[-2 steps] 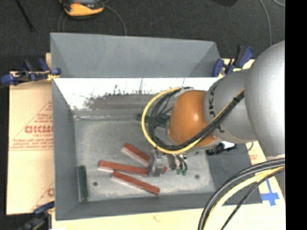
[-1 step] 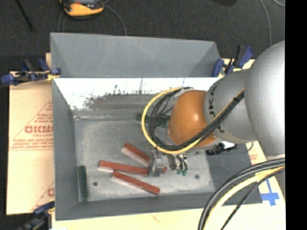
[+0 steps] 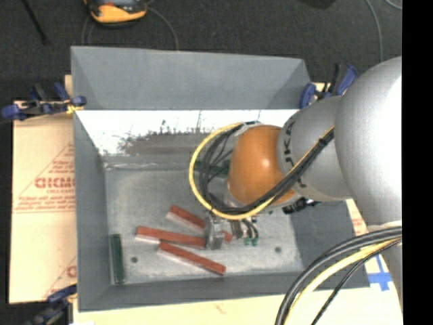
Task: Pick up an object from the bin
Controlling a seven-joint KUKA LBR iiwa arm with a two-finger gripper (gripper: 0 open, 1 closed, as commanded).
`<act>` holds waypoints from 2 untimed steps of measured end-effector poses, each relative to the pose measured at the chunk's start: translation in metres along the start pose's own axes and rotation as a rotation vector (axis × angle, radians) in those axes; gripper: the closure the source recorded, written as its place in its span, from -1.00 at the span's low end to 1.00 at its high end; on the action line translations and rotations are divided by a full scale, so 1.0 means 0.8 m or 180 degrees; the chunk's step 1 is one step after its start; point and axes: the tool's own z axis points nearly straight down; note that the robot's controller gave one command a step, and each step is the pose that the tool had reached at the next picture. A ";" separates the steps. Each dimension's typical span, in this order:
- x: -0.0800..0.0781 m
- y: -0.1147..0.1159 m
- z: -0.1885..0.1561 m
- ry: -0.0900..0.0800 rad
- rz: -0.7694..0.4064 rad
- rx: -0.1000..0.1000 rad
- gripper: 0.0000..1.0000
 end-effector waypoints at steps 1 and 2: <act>-0.006 0.047 -0.004 0.0020 -0.0344 -0.0016 1.00; -0.006 0.069 -0.029 0.0057 0.0573 -0.0021 1.00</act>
Offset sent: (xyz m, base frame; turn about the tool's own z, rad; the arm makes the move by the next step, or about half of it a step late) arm 0.0069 -0.0168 0.1482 -0.0979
